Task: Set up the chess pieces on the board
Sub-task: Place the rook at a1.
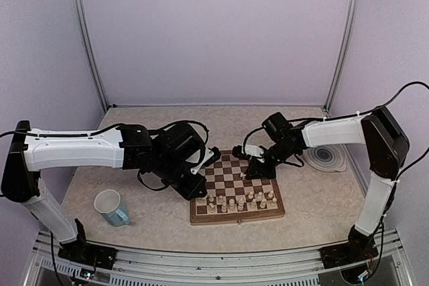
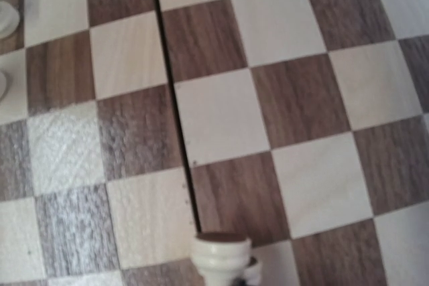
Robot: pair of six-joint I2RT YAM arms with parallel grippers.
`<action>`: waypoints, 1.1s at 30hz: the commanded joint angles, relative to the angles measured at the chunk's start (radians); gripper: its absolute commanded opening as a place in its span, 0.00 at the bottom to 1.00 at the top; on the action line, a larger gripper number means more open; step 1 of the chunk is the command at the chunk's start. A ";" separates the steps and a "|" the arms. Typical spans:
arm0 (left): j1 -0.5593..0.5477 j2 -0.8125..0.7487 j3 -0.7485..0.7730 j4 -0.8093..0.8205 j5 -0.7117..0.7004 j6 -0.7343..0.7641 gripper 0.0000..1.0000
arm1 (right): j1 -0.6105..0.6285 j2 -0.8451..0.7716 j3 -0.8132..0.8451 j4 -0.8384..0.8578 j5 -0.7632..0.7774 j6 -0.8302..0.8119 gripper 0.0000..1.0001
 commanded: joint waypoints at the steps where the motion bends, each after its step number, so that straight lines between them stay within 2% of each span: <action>1: -0.030 0.019 -0.013 -0.079 -0.061 -0.013 0.00 | 0.008 0.025 0.011 -0.035 0.005 0.011 0.10; 9: -0.046 0.129 0.026 -0.107 -0.129 0.002 0.00 | 0.008 0.023 0.012 -0.038 0.003 0.015 0.11; 33: -0.045 0.270 0.089 -0.077 -0.109 0.048 0.02 | 0.008 0.044 0.017 -0.047 0.003 0.008 0.12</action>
